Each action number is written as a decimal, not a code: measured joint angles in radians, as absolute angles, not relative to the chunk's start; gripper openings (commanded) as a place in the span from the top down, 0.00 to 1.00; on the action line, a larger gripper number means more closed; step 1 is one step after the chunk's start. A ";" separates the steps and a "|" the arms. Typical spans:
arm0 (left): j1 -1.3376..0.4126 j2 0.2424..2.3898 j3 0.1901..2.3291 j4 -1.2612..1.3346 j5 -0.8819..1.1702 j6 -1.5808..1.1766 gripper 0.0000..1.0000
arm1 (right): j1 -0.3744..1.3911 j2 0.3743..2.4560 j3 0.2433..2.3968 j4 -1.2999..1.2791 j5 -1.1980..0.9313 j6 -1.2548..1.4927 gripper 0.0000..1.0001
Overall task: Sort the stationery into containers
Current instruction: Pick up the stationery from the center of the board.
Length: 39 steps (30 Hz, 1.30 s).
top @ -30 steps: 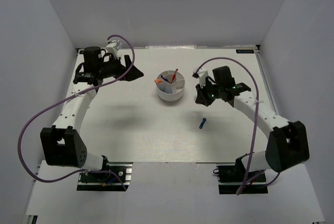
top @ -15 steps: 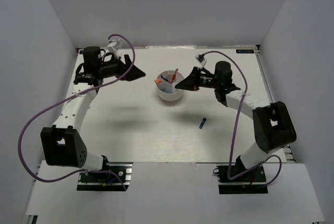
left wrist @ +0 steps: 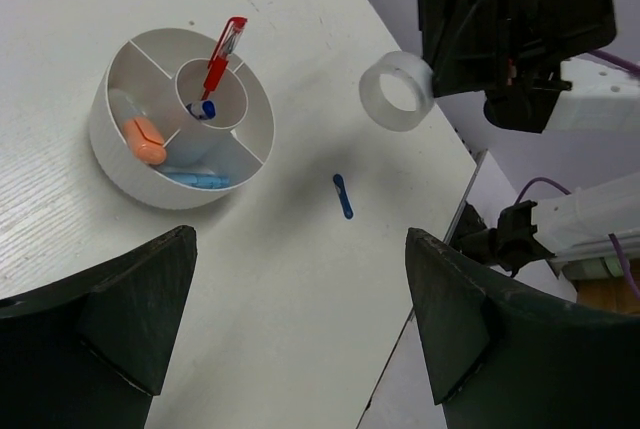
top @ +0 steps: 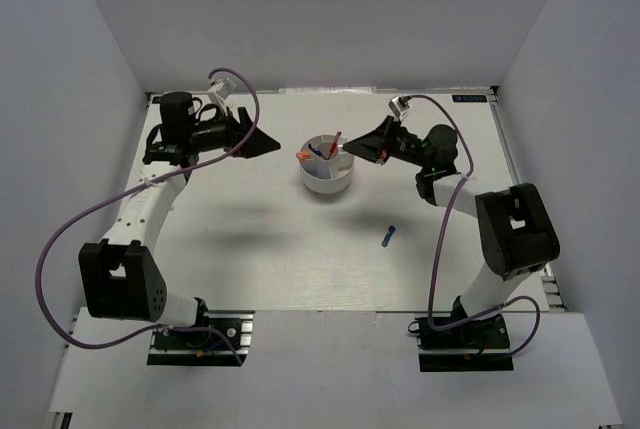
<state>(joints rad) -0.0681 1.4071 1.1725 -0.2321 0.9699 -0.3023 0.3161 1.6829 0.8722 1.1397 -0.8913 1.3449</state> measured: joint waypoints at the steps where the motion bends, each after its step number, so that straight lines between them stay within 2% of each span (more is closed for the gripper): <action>1: -0.068 1.407 1.172 -0.228 0.976 -0.304 0.07 | 0.313 1.692 0.869 1.140 -0.890 1.359 1.00; 9: -0.112 1.316 1.161 -0.228 0.932 -0.172 0.13 | 0.295 1.663 0.897 1.050 -0.879 1.424 1.00; 12: -0.169 1.228 1.161 -0.231 0.860 -0.120 0.14 | 0.297 1.590 0.947 0.900 -0.836 1.398 1.00; 16: -0.278 1.172 1.163 -0.213 0.755 -0.127 0.21 | 0.308 1.491 1.061 0.608 -0.679 1.329 1.00; 24: -0.517 1.333 1.274 -0.208 0.516 -0.165 0.20 | 0.342 1.461 1.337 0.177 -0.381 1.215 1.00; 33: -0.525 1.479 1.416 -0.125 0.426 -0.339 0.25 | 0.397 1.435 1.388 -0.061 -0.241 1.071 1.00; 39: -0.527 1.501 1.458 -0.072 0.447 -0.396 0.19 | 0.429 1.430 1.388 -0.091 -0.203 1.031 1.00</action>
